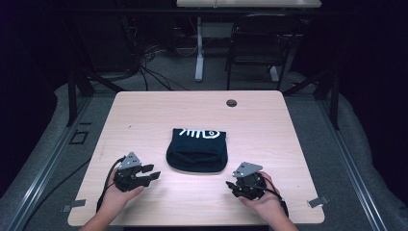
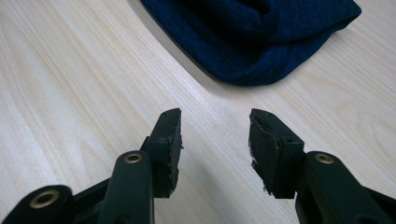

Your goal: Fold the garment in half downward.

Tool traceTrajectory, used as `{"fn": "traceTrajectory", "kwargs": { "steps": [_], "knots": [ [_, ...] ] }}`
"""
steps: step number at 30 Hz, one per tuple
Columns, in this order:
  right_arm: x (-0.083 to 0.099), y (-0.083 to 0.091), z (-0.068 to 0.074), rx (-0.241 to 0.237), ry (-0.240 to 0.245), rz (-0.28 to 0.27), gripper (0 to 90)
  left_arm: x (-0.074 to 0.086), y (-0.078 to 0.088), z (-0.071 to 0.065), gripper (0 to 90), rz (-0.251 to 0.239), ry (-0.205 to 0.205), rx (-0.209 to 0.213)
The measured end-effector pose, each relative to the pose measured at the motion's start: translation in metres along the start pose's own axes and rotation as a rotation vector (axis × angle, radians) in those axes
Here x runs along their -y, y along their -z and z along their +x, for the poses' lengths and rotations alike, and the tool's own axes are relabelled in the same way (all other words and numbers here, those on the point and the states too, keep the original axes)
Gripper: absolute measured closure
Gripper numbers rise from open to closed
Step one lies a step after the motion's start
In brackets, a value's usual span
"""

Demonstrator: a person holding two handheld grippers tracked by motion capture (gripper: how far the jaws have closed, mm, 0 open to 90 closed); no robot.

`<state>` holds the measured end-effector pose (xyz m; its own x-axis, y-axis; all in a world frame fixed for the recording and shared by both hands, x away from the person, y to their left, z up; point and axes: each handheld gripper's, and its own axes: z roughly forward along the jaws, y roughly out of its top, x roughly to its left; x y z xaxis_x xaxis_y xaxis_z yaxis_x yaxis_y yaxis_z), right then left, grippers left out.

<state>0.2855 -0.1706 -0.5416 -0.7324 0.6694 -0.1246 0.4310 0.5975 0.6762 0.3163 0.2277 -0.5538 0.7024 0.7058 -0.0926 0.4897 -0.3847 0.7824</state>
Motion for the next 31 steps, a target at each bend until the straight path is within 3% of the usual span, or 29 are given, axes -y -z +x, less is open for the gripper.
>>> {"fn": "traceTrajectory", "kwargs": {
  "steps": [5,14,19,26,31],
  "knots": [
    [0.005,-0.001,0.002,-0.001,-0.008,-0.032,53.1,0.010,0.001,0.005,56.2,-0.013,0.042,-0.012],
    [0.011,-0.009,0.003,-0.013,-0.043,-0.063,52.5,0.014,-0.004,0.005,56.0,-0.024,0.048,-0.021],
    [0.013,-0.011,0.005,-0.006,-0.065,-0.089,52.3,0.015,-0.005,0.003,55.7,-0.007,0.023,-0.027],
    [0.014,-0.018,0.010,0.004,-0.019,-0.062,52.2,0.017,-0.007,0.002,53.8,0.008,0.021,-0.028],
    [0.015,-0.020,0.010,0.009,-0.013,-0.049,52.0,0.017,-0.011,0.001,51.6,0.010,0.013,-0.022]
  ]
}}
